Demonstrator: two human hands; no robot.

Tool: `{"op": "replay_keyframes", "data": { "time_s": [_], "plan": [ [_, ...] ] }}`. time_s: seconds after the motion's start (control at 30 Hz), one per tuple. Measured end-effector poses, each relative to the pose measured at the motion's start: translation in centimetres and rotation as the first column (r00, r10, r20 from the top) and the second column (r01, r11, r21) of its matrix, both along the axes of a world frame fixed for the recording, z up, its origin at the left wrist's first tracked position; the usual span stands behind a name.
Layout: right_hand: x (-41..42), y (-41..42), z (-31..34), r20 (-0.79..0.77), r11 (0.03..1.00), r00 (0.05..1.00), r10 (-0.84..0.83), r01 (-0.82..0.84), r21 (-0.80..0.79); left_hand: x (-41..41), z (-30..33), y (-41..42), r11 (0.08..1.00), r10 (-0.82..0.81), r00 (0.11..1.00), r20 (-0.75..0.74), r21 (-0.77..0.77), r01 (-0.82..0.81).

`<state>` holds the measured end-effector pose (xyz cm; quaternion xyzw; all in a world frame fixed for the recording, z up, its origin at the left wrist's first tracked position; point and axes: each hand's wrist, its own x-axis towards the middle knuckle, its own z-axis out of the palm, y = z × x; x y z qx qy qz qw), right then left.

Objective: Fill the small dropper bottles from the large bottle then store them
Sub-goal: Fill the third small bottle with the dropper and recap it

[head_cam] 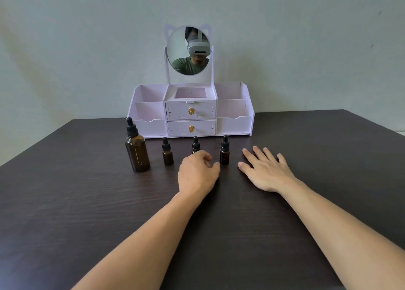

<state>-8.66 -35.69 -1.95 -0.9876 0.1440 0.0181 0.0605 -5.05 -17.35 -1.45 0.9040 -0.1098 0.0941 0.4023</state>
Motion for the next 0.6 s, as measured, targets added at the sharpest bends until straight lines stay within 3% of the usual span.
{"op": "replay_keyframes", "data": {
  "time_s": [0.07, 0.3, 0.6],
  "plan": [
    [0.0, 0.0, 0.0, 0.002, 1.000, 1.000, 0.000, 0.000, 0.002, 0.0, 0.1, -0.8, 0.998, -0.021, 1.000, 0.012, -0.052, 0.021],
    [-0.1, 0.0, 0.0, 0.016, 1.000, 1.000, 0.005, -0.006, 0.005, 0.9, 0.7, -2.8, 0.999, -0.030, 0.998, -0.048, -0.024, 0.029],
    [-0.1, 0.0, 0.3, 0.019, 1.000, 1.000, 0.017, -0.017, 0.004, 0.2, 0.8, -2.3, 0.999, -0.040, 0.999, -0.019, -0.026, 0.039]
  ]
}}
